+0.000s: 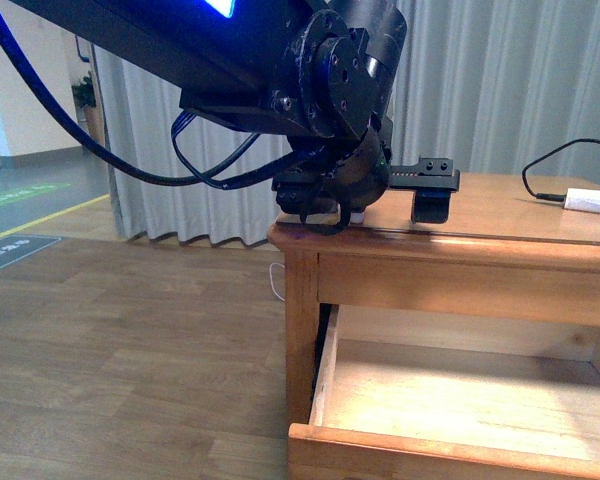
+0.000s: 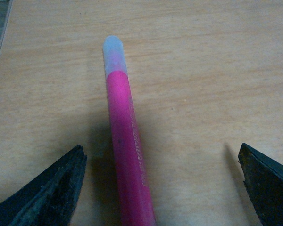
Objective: Place pink marker in drawer with both arms
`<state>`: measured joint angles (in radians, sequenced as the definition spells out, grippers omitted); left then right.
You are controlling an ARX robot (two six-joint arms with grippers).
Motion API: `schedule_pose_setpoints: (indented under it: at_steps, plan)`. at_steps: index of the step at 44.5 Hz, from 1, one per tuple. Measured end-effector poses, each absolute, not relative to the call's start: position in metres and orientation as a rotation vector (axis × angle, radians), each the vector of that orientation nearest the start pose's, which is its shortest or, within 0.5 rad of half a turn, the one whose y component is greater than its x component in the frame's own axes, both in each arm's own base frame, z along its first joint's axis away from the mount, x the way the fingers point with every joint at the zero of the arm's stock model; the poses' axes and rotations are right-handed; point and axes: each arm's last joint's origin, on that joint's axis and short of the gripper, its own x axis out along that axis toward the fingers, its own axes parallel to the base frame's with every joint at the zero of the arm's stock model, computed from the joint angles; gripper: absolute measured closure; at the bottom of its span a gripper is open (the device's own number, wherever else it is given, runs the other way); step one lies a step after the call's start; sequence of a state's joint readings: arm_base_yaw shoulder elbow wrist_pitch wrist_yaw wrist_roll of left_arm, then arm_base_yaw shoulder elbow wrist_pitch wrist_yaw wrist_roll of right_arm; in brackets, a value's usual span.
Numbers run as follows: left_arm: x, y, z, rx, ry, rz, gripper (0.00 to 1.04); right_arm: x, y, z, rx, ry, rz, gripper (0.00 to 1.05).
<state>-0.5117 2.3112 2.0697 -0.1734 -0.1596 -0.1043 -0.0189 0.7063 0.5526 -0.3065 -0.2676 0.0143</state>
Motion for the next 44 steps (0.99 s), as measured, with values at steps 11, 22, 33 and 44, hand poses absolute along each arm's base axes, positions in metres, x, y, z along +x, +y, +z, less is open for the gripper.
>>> schedule_pose_setpoints:
  at_steps: [11, 22, 33, 44]
  plan:
    - [0.479, -0.260, 0.261, 0.043, 0.435, -0.316, 0.06, 0.156, 0.005, 0.254, 0.080, 0.459, 0.241, 0.08]
    - [0.483, -0.258, 0.261, 0.075, 0.452, -0.310, 0.26, 0.156, 0.005, 0.254, 0.080, 0.459, 0.241, 0.08]
    - [0.488, -0.251, 0.260, 0.100, 0.454, -0.291, 0.65, 0.156, 0.005, 0.254, 0.080, 0.459, 0.241, 0.08]
    - [0.488, -0.244, 0.256, 0.121, 0.418, -0.338, 0.90, 0.156, 0.005, 0.254, 0.080, 0.459, 0.241, 0.08]
